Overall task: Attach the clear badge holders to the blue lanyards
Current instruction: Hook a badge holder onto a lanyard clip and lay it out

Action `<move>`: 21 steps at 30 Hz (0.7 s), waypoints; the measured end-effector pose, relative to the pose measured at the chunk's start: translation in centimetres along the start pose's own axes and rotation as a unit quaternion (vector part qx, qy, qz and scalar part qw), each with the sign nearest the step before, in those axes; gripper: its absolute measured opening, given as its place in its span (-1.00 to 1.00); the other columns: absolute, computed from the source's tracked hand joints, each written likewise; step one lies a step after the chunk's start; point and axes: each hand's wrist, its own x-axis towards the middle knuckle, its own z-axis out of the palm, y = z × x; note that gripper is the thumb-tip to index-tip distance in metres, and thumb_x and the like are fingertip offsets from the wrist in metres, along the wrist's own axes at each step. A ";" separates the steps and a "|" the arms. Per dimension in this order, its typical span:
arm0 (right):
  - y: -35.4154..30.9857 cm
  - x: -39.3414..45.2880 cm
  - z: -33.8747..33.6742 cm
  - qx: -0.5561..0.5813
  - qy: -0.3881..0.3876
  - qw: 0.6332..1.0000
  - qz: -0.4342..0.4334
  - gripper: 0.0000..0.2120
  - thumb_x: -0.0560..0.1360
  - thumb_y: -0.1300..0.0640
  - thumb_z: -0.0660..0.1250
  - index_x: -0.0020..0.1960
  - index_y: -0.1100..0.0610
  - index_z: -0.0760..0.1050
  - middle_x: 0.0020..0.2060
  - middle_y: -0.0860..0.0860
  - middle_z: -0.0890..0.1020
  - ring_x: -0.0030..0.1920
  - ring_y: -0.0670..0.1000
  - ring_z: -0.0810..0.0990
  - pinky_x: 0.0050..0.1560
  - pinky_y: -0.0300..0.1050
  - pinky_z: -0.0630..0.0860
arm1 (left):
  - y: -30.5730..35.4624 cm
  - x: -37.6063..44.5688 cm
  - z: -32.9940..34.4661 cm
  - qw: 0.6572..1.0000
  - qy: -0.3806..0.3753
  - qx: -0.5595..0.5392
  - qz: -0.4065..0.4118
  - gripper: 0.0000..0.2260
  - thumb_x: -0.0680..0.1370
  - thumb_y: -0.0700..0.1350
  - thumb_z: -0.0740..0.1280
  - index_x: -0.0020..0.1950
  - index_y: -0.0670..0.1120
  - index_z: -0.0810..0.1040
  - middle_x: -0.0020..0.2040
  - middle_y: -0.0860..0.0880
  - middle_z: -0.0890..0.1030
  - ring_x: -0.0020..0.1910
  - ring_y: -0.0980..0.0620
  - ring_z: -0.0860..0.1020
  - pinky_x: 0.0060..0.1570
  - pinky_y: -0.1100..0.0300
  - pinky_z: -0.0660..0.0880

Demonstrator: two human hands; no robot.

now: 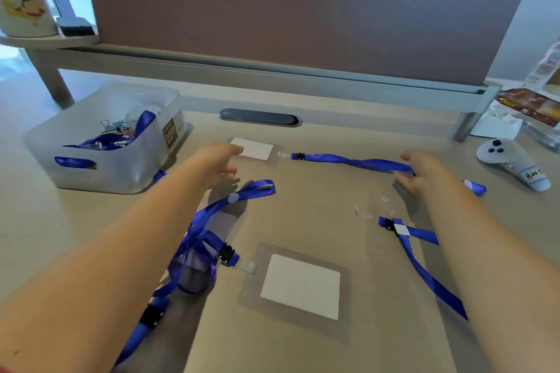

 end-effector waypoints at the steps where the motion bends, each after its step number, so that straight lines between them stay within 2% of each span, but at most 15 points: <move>1: 0.0 -0.4 -0.2 -0.008 0.003 1.000 -0.007 -0.94 0.50 0.24 0.17 -0.08 0.09 0.36 -0.81 -0.18 0.44 -0.69 -0.23 0.48 -0.45 -0.28 0.50 | -0.1 -0.7 -0.7 0.996 0.007 0.079 0.035 -0.61 0.56 -0.13 0.22 0.35 -0.23 0.31 0.29 -0.19 0.43 0.24 -0.13 0.45 0.18 0.08 0.42; 2: -0.1 -1.0 -0.3 -0.069 0.022 0.997 -0.018 -0.85 0.49 0.24 0.18 -0.24 0.09 0.32 -0.77 -0.09 0.48 -0.76 -0.22 0.42 -0.43 -0.25 0.45 | -0.3 -0.9 -1.3 0.984 0.012 0.159 0.075 -0.64 0.56 -0.12 0.22 0.32 -0.23 0.35 0.17 -0.17 0.48 0.18 -0.11 0.46 0.13 0.09 0.44; 3: 0.0 -2.2 -0.4 -0.122 0.020 0.992 -0.038 -0.75 0.49 0.25 0.17 -0.34 0.09 0.26 -0.67 0.09 0.52 -0.72 -0.16 0.47 -0.41 -0.21 0.38 | -0.4 -1.7 -2.1 0.971 0.013 0.209 0.119 -0.67 0.56 -0.12 0.21 0.28 -0.24 0.39 0.05 -0.14 0.50 0.09 -0.08 0.47 0.02 0.12 0.44; 4: -0.1 -3.2 -0.2 -0.198 0.042 0.977 -0.062 -0.70 0.50 0.28 0.15 -0.39 0.12 0.23 -0.57 0.18 0.45 -0.62 -0.04 0.51 -0.42 -0.19 0.30 | -0.7 -2.1 -2.9 0.956 0.012 0.253 0.147 -0.71 0.56 -0.13 0.21 0.24 -0.24 0.43 -0.02 -0.12 0.51 0.03 -0.05 0.46 -0.03 0.14 0.43; 6: 0.0 -5.0 0.5 -0.283 0.064 0.948 -0.130 -0.67 0.49 0.33 0.11 -0.44 0.19 0.22 -0.49 0.13 0.34 -0.44 0.13 0.40 -0.46 -0.18 0.20 | -1.4 -3.2 -4.1 0.925 0.025 0.324 0.198 -0.73 0.56 -0.13 0.22 0.20 -0.22 0.47 0.05 -0.14 0.55 0.04 -0.05 0.48 0.02 0.13 0.41; 7: 0.0 -6.3 1.0 -0.290 0.037 0.944 -0.157 -0.68 0.49 0.33 0.12 -0.44 0.20 0.25 -0.46 0.14 0.36 -0.37 0.14 0.39 -0.44 -0.17 0.20 | -1.7 -3.9 -4.7 0.910 0.035 0.357 0.206 -0.72 0.55 -0.12 0.23 0.21 -0.20 0.47 0.13 -0.15 0.56 0.10 -0.06 0.49 0.09 0.11 0.41; 9: 0.4 -9.1 2.5 -0.303 -0.045 0.932 -0.194 -0.78 0.49 0.30 0.18 -0.32 0.21 0.45 -0.29 0.24 0.52 -0.20 0.10 0.45 -0.33 -0.12 0.32 | -2.7 -4.9 -5.8 0.887 0.023 0.407 0.216 -0.69 0.54 -0.10 0.25 0.25 -0.18 0.45 0.22 -0.14 0.55 0.20 -0.08 0.49 0.18 0.09 0.41; 10: 0.8 -10.4 3.3 -0.315 -0.089 0.924 -0.198 -0.85 0.50 0.27 0.22 -0.16 0.25 0.55 -0.12 0.28 0.59 -0.14 0.08 0.47 -0.22 -0.12 0.37 | -3.3 -5.2 -6.3 0.879 0.012 0.423 0.221 -0.69 0.54 -0.09 0.25 0.25 -0.17 0.45 0.23 -0.13 0.54 0.20 -0.08 0.49 0.16 0.10 0.41; 11: 1.3 -11.8 3.9 -0.339 -0.133 0.910 -0.201 -0.83 0.50 0.24 0.26 0.01 0.29 0.56 0.02 0.26 0.60 -0.09 0.06 0.48 -0.12 -0.12 0.38 | -3.8 -5.8 -6.6 0.875 0.002 0.430 0.222 -0.69 0.54 -0.09 0.25 0.25 -0.16 0.45 0.23 -0.13 0.55 0.19 -0.07 0.49 0.12 0.12 0.42; 13: 2.4 -14.1 5.0 -0.394 -0.203 0.873 -0.206 -0.70 0.47 0.15 0.34 0.16 0.28 0.51 0.16 0.17 0.58 -0.01 0.03 0.49 -0.01 -0.15 0.36 | -4.7 -6.6 -6.9 0.868 -0.008 0.440 0.229 -0.70 0.54 -0.08 0.25 0.24 -0.14 0.46 0.21 -0.12 0.56 0.13 -0.05 0.51 0.02 0.17 0.40; 15: 3.5 -15.8 5.6 -0.463 -0.249 0.830 -0.187 -0.58 0.42 0.05 0.39 0.21 0.22 0.47 0.16 0.09 0.54 0.11 0.06 0.50 0.08 -0.15 0.37 | -5.4 -7.4 -7.2 0.861 -0.010 0.449 0.240 -0.71 0.54 -0.07 0.25 0.23 -0.14 0.47 0.19 -0.12 0.57 0.03 -0.01 0.49 -0.02 0.17 0.40; 16: 4.1 -16.3 5.7 -0.496 -0.267 0.807 -0.175 -0.59 0.40 0.00 0.41 0.15 0.19 0.49 0.07 0.06 0.53 0.10 0.07 0.50 0.07 -0.12 0.39 | -5.7 -7.7 -7.3 0.858 -0.013 0.452 0.244 -0.71 0.54 -0.08 0.25 0.22 -0.14 0.47 0.18 -0.13 0.57 0.00 -0.01 0.49 -0.02 0.16 0.41; 18: 5.0 -17.3 5.8 -0.570 -0.272 0.756 -0.174 -0.69 0.33 -0.08 0.45 -0.16 0.12 0.46 -0.17 0.01 0.44 -0.15 0.03 0.44 -0.17 -0.13 0.36 | -6.2 -8.4 -7.5 0.855 -0.017 0.454 0.249 -0.72 0.53 -0.09 0.26 0.21 -0.16 0.47 0.16 -0.15 0.57 0.04 -0.06 0.52 0.04 0.12 0.45; 19: 5.3 -17.7 5.8 -0.599 -0.259 0.737 -0.176 -0.64 0.29 -0.10 0.47 -0.19 0.13 0.42 -0.19 0.02 0.40 -0.18 0.02 0.38 -0.21 -0.15 0.32 | -6.4 -8.7 -7.6 0.854 -0.019 0.454 0.251 -0.72 0.53 -0.10 0.27 0.21 -0.16 0.47 0.16 -0.16 0.57 0.05 -0.08 0.53 0.09 0.09 0.47; 21: 6.0 -18.4 5.8 -0.629 -0.230 0.721 -0.179 -0.46 0.22 -0.11 0.51 0.04 0.16 0.44 -0.06 0.07 0.42 -0.06 0.05 0.35 -0.10 -0.09 0.34 | -6.9 -9.4 -7.7 0.852 -0.025 0.454 0.258 -0.73 0.53 -0.12 0.27 0.19 -0.18 0.48 0.15 -0.19 0.58 0.05 -0.10 0.54 0.13 0.05 0.48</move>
